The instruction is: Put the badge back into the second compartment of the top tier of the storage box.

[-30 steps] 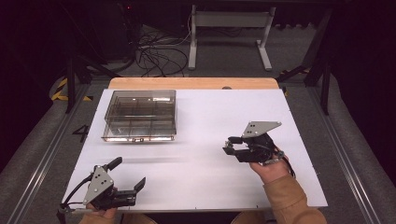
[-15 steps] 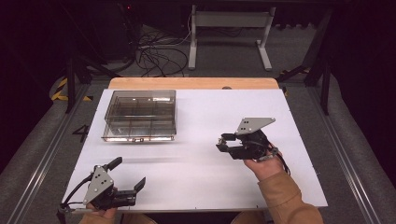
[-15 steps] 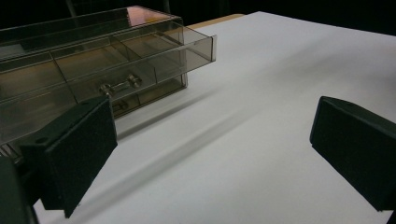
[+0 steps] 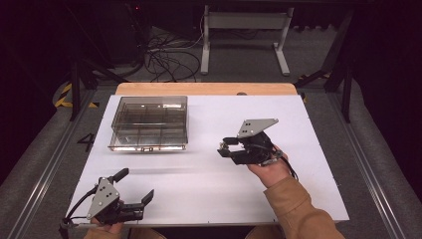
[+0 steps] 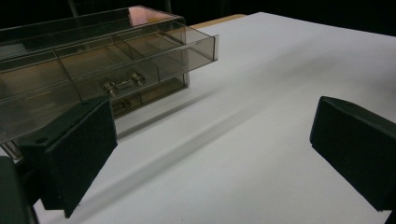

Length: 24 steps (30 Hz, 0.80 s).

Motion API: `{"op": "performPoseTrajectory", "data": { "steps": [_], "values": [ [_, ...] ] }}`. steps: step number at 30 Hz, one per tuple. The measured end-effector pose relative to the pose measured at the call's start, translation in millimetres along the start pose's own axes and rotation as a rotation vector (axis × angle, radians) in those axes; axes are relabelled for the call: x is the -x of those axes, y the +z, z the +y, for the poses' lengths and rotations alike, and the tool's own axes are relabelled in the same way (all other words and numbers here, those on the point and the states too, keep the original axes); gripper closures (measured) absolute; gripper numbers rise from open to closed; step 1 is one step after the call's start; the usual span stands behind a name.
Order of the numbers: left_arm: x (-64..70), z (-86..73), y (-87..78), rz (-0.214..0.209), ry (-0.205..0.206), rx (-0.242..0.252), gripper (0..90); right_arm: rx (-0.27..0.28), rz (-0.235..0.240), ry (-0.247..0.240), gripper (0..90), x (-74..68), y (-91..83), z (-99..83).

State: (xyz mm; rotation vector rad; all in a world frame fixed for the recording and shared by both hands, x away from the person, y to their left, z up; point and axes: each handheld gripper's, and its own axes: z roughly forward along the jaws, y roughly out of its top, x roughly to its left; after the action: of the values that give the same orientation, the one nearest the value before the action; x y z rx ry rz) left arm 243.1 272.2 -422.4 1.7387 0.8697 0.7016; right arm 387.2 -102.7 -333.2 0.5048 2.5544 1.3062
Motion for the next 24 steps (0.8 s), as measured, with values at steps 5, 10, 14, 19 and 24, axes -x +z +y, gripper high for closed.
{"op": "performPoseTrajectory", "data": {
  "steps": [5, 10, 14, 19, 24],
  "values": [
    [0.6, -0.1, -0.6, 0.001, -0.001, -0.001, 1.4, 0.005, 0.015, -0.006, 57.4, 0.7, 7.1, 10.0],
    [0.3, -0.1, -0.4, -0.001, 0.001, 0.002, 1.4, 0.015, 0.035, -0.006, 57.4, 2.5, 14.4, 19.0],
    [0.5, 0.4, 0.6, -0.005, 0.003, 0.001, 1.4, 0.019, 0.047, -0.004, 57.4, 3.6, 20.9, 25.6],
    [0.4, 0.7, 1.6, -0.007, 0.003, 0.003, 1.4, 0.019, 0.060, -0.011, 57.3, 3.2, 31.9, 36.3],
    [0.6, 1.0, 1.8, -0.010, 0.007, 0.000, 1.4, 0.010, 0.074, -0.020, 57.3, 1.1, 43.5, 46.6]
  ]
}}
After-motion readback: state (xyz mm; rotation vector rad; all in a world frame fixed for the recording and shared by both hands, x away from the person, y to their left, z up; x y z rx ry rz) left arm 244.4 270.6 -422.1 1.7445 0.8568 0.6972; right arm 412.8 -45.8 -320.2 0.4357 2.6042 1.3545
